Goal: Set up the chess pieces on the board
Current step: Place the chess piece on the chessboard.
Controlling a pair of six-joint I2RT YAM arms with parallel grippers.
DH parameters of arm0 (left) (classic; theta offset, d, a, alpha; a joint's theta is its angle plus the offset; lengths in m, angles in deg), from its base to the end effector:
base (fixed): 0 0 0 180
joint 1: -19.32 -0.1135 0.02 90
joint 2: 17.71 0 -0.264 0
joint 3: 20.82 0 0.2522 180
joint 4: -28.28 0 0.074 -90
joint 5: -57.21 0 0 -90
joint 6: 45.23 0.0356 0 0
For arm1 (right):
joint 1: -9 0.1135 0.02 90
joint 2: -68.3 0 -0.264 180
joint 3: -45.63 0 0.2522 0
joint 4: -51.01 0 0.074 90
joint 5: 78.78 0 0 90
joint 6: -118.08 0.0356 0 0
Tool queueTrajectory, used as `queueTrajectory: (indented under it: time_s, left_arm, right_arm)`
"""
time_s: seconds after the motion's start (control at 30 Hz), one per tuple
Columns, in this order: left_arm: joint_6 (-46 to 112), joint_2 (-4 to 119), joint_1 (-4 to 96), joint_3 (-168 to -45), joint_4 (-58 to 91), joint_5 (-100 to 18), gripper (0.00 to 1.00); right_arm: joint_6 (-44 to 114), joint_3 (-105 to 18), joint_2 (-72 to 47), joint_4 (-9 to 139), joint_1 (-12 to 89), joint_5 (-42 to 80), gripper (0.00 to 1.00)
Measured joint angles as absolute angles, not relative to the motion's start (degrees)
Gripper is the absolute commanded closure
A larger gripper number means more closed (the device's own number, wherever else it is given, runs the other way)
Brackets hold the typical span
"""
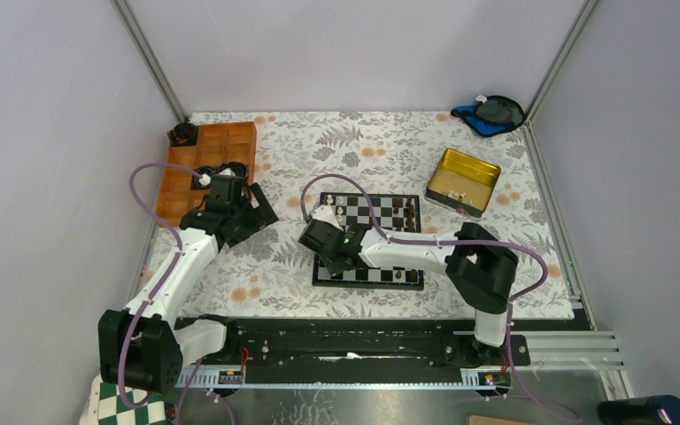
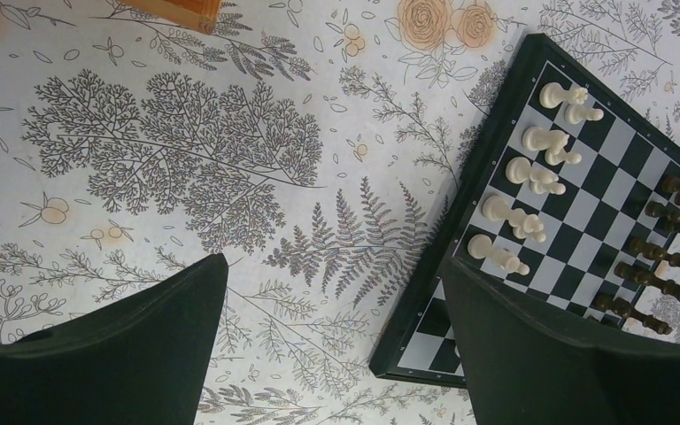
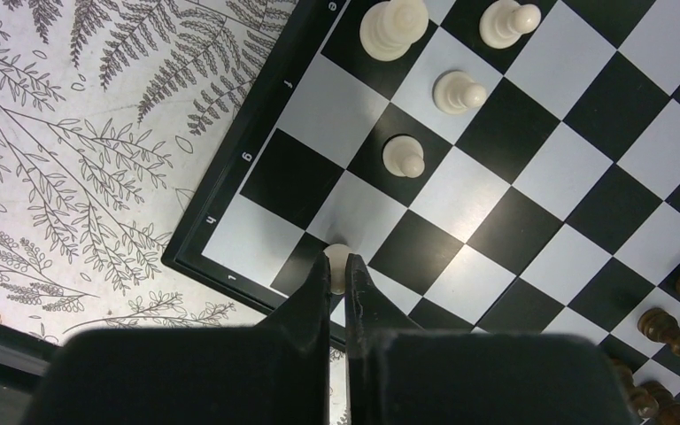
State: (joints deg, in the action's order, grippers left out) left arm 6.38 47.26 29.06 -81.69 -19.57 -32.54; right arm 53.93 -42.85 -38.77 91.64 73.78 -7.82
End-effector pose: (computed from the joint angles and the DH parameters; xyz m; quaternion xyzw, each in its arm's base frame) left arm 0.2242 -0.0383 0.2484 -0.2346 0.9158 -0.1310 0.2985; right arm 0.1774 0.3493 0.1930 -0.2755 0.9111 0.0740 0.2974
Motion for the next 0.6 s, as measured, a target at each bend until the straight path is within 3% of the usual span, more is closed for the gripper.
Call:
queueTrajectory:
  time_s: [0.6]
  left_arm:
    - [7.13,49.51,29.06,-81.69,-19.53,-32.36,0.01]
  right_arm:
    - [53.36,-42.90,-39.71,90.55,71.35,-7.63,1.00]
